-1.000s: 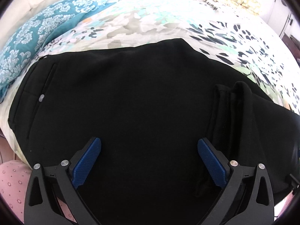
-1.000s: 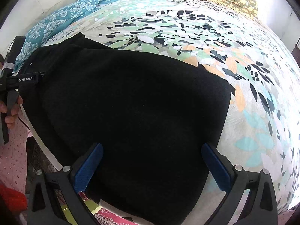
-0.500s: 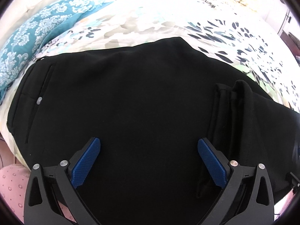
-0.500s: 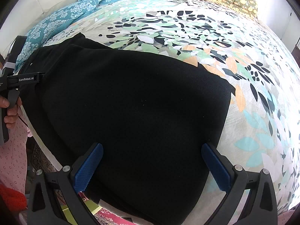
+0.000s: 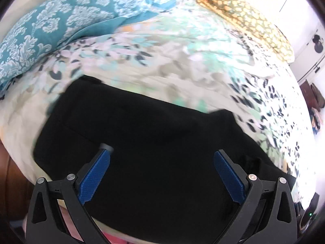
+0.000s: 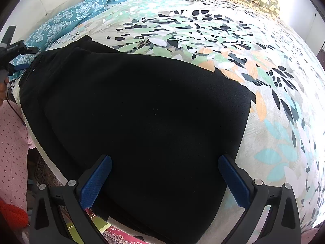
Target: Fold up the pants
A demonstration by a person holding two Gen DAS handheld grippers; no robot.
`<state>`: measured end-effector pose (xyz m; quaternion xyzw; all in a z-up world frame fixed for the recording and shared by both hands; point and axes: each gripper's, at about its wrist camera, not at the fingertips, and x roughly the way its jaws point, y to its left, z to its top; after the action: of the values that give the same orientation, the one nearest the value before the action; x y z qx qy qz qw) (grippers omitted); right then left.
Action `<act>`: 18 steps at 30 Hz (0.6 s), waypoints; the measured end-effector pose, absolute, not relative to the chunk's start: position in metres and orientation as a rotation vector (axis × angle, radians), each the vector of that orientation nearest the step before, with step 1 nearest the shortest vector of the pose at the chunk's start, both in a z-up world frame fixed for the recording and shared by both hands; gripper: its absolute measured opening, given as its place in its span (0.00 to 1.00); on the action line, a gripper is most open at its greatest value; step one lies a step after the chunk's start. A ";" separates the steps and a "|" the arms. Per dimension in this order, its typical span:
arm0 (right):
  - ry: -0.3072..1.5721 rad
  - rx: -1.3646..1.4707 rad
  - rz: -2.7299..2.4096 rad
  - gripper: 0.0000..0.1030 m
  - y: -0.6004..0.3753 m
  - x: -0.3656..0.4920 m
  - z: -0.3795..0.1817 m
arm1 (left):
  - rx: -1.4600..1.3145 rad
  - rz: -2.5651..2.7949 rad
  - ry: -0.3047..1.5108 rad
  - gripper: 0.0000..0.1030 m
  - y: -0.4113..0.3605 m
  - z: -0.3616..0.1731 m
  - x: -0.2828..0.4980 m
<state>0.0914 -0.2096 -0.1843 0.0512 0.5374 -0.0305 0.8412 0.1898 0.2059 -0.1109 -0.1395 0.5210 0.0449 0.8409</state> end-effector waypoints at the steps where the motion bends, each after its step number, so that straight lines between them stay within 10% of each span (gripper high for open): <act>1: 1.136 0.107 -0.065 1.00 -0.210 0.091 -0.184 | -0.275 0.108 1.116 0.99 0.222 -0.113 0.193; 18: 1.132 0.118 -0.099 1.00 -0.209 0.092 -0.186 | -0.362 0.179 1.233 1.00 0.329 -0.184 0.216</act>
<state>0.0923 -0.2085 -0.1859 0.0557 0.5356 -0.0466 0.8413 0.2160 0.3295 -0.1841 -0.1683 0.5743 0.0832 0.7968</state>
